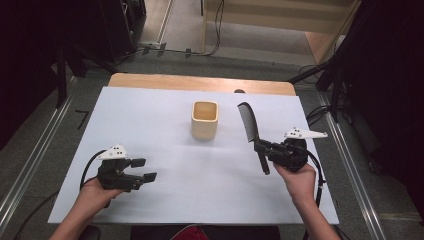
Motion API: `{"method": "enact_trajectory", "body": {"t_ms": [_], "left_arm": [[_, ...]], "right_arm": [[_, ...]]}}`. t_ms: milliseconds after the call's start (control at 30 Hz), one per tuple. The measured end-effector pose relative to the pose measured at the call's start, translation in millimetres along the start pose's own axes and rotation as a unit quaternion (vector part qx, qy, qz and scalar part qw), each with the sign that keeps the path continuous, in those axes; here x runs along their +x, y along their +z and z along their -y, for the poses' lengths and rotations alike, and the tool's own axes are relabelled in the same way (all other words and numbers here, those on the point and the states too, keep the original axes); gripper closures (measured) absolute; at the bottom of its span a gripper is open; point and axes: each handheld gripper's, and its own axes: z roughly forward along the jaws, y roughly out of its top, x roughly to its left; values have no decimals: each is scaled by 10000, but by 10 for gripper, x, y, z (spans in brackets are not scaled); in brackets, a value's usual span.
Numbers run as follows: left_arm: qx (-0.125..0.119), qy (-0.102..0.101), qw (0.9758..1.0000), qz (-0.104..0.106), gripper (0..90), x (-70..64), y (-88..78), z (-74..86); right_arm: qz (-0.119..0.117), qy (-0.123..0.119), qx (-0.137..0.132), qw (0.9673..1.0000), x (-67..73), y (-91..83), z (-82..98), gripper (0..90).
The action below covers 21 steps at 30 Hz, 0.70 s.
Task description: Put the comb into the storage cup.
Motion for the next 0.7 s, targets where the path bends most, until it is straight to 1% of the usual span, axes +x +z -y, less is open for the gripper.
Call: {"method": "enact_trajectory", "body": {"t_ms": [167,400,500,700], "left_arm": [[-2,6,10000,-7,273,1,0,-1],[-4,2,10000,-5,273,1,-1,-1],[-3,3,10000,-3,273,-1,1,-1],[-14,6,10000,-6,273,-3,0,-2]], "right_arm": [[11,-47,-65,10000,38,23,-36,701],[13,-23,-128,9999,72,42,-95,701],[49,-92,-153,9998,86,50,-122,701],[30,-97,-231,9997,120,74,-180,700]]}}
